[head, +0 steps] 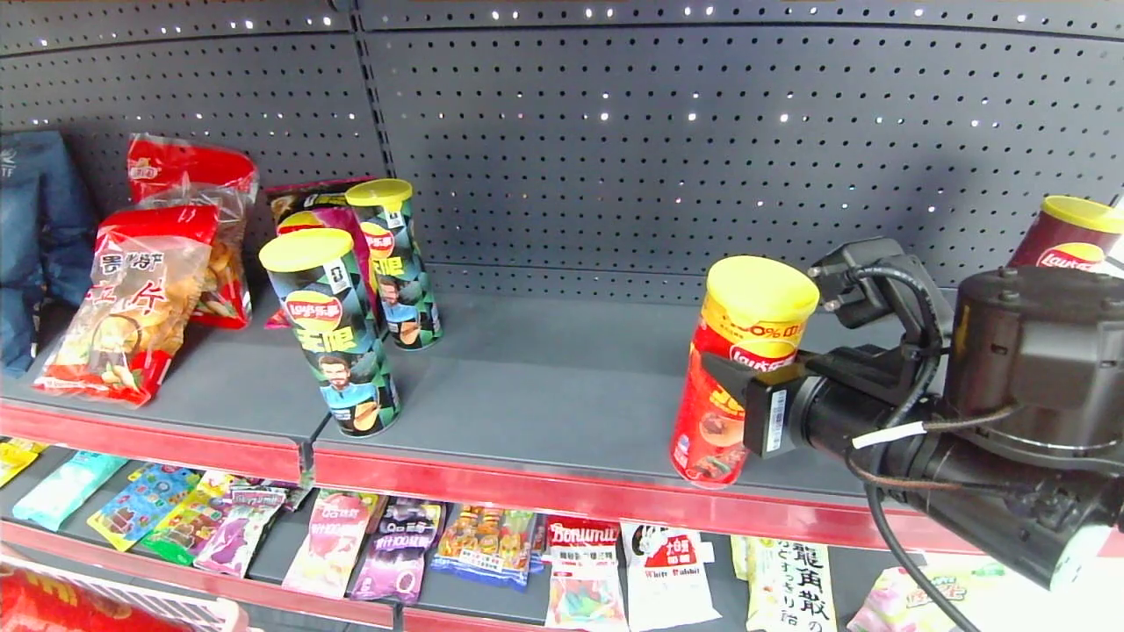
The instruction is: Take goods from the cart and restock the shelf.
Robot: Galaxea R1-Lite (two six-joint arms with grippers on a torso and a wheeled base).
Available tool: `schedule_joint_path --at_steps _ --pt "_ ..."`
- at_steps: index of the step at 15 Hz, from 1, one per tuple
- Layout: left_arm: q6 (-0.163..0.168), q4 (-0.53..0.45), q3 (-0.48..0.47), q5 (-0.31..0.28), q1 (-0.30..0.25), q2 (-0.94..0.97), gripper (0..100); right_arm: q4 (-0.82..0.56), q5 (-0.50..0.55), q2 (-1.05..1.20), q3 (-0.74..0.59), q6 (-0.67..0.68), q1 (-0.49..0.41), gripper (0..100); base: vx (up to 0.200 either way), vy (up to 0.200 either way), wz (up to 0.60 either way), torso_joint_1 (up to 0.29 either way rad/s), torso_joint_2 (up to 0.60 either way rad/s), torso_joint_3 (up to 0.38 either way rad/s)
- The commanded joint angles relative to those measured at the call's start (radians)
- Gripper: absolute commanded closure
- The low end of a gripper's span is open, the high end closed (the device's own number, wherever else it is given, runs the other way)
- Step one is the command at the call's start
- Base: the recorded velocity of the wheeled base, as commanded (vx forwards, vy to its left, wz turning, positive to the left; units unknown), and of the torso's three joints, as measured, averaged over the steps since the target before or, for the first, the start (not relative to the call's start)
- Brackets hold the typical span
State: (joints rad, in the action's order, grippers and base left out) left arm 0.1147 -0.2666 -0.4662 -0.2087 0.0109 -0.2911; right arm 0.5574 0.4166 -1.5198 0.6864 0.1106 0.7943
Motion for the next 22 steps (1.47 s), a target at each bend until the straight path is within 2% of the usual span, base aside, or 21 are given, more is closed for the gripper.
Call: schedule_joint_path --at_steps 1,3,4,11,19,22 --pt "0.0 0.0 0.0 0.0 0.0 0.0 100 -0.002 -0.001 -0.003 -0.002 0.0 0.0 100 0.0 0.0 0.0 0.0 0.0 0.0" --pt "0.0 0.0 0.0 0.0 0.0 0.001 100 -0.002 -0.001 -0.003 -0.002 0.0 0.0 100 0.0 0.0 0.0 0.0 0.0 0.0" --pt "0.0 0.0 0.0 0.0 0.0 0.001 100 -0.002 -0.001 -0.003 -0.004 0.0 0.0 0 0.0 0.0 0.0 0.0 0.0 0.0" --pt "0.002 0.0 -0.002 0.0 0.0 -0.003 100 -0.002 0.001 0.036 -0.031 0.003 0.013 0 0.0 0.0 0.0 0.0 0.0 0.0" --pt "0.008 0.001 -0.003 0.0 0.0 -0.04 100 -0.002 0.005 0.332 -0.271 -0.002 0.043 0 0.0 0.0 0.0 0.0 0.0 0.0" --pt "0.01 0.001 -0.002 -0.001 0.0 -0.046 100 -0.007 -0.007 0.475 -0.373 -0.071 -0.003 0 0.0 0.0 0.0 0.0 0.0 0.0"
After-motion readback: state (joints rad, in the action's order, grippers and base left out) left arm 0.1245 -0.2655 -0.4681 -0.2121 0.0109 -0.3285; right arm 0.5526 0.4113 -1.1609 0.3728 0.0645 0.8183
